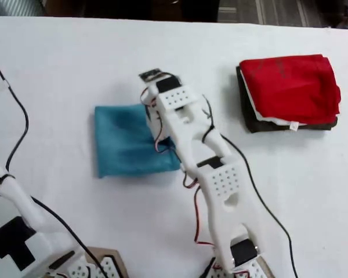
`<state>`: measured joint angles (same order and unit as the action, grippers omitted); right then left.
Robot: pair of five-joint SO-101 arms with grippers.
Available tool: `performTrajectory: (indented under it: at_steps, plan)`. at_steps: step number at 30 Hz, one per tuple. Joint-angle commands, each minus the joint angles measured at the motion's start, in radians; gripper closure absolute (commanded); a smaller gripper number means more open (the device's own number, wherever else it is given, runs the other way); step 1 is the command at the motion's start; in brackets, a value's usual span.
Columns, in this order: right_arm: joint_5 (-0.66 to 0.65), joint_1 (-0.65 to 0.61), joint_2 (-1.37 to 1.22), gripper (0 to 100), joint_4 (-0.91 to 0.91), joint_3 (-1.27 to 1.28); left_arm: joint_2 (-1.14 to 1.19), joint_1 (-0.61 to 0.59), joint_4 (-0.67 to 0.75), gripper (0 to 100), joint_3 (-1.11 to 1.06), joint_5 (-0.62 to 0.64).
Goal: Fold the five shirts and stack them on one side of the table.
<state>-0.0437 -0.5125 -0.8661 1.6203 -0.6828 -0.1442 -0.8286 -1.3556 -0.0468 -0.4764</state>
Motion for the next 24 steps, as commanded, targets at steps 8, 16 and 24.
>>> performTrajectory:
  at_steps: [8,16,24]
  plan:
    - [-0.141,-0.085,-0.056,96.9,0.028,0.002,-0.037,0.005,0.015,97,0.005,0.009]
    - [-0.199,0.047,0.030,97.9,0.108,-0.098,-0.037,0.003,0.015,97,0.005,0.009]
    - [-0.428,0.156,0.332,97.9,0.148,-0.209,-0.037,0.008,0.020,97,0.007,0.043]
